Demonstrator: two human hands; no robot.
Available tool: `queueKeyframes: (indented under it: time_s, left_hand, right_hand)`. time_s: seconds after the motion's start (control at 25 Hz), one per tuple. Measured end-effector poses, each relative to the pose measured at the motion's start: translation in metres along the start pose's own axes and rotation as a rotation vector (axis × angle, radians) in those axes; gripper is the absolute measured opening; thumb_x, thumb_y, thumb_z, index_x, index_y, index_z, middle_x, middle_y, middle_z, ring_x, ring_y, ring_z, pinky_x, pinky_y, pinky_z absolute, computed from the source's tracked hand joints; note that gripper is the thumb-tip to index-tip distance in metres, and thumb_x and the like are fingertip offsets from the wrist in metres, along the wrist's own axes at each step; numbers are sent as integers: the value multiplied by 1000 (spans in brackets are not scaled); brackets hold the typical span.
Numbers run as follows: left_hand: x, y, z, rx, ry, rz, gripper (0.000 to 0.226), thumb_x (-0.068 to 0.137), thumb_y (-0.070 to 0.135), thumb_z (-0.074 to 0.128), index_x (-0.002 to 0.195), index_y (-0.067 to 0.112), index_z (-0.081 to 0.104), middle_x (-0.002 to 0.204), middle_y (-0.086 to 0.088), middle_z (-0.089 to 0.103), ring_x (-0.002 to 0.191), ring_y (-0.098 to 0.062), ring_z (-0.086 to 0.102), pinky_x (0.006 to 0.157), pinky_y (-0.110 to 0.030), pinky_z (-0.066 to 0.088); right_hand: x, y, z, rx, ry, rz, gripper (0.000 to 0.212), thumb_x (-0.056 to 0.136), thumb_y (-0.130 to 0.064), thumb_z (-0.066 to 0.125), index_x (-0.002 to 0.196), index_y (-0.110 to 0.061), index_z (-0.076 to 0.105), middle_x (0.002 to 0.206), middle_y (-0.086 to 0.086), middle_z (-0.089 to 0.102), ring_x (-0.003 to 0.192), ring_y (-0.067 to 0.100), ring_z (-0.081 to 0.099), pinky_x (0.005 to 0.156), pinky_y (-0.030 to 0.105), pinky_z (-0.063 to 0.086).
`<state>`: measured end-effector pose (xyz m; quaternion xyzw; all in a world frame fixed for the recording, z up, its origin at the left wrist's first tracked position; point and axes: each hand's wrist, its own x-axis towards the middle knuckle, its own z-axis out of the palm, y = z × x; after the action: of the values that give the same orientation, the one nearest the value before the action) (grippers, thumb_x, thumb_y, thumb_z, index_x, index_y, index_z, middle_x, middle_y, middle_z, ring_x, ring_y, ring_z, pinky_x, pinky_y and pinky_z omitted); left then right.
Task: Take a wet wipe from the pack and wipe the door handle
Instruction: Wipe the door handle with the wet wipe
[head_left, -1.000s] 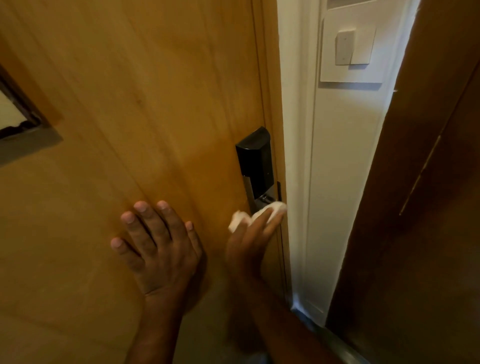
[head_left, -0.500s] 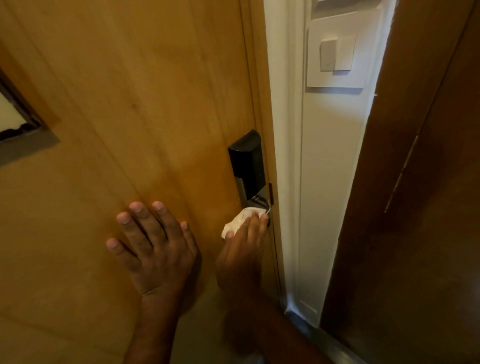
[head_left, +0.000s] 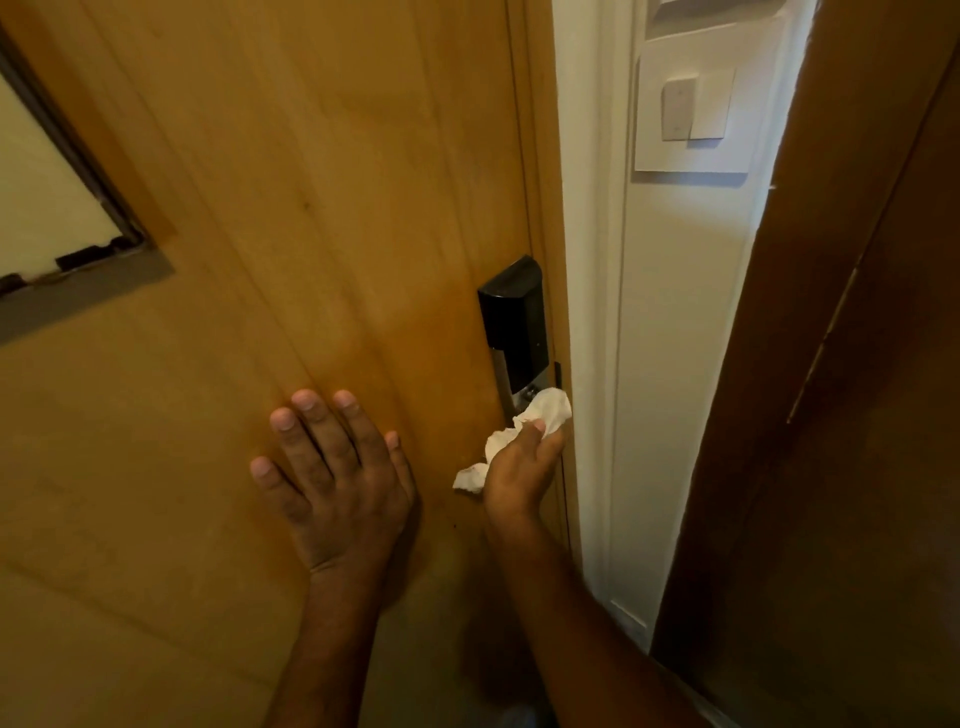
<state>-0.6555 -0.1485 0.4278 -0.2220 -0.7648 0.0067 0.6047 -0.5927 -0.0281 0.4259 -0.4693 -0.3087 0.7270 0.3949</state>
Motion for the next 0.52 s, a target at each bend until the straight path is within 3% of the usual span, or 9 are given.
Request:
queueKeyframes:
  time_s: [0.08,0.2,0.28,0.36,0.44,0.52]
  left_hand:
    - [-1,-1,2,8,2,5,80,99,41,47,159,-6,22,167,-34,6,157,-47,-7,124,-63,-3]
    - [-3,-1,2,-11,5,-3,79,99,40,49,158,-6,24,168,-32,-1,157,-46,-6,125,-62,-4]
    - [-4,0,3,-14,5,-11,79,99,40,49,158,-6,24,168,-32,0,157,-47,-5,125,-62,-4]
    - [-3,0,4,-2,5,-7,79,99,41,49,158,-6,25,168,-33,1,157,-47,-4,125,-63,-3]
    - [-3,-1,4,-3,4,-6,79,99,42,49,158,-6,26,168,-33,1,157,-47,-4,125,-63,-3]
    - [-3,-1,4,-7,0,-4,80,99,43,49,158,-6,26,168,-33,0,157,-47,-4,124,-63,-3]
  right_hand:
    - [-21,5,-1,-22,20,75,42,103,-31,37,139,-9,42,133,15,55,119,30,56,90,34,47]
    - [-25,25,-24,-102,-35,5,31,102,-26,43,125,-10,56,119,12,65,109,32,65,93,46,55]
    - [-13,24,-40,-133,-118,7,15,101,-17,47,111,-18,58,103,7,69,92,28,71,79,44,60]
    - [8,14,-44,-264,-92,5,12,98,-12,51,99,-19,61,90,3,68,81,21,68,63,29,56]
    - [27,0,-43,-228,2,67,14,96,-9,54,96,-17,66,82,-3,65,73,15,66,46,18,50]
    - [42,-10,-45,-144,13,113,16,95,-9,57,101,-14,70,87,1,69,73,18,69,45,21,54]
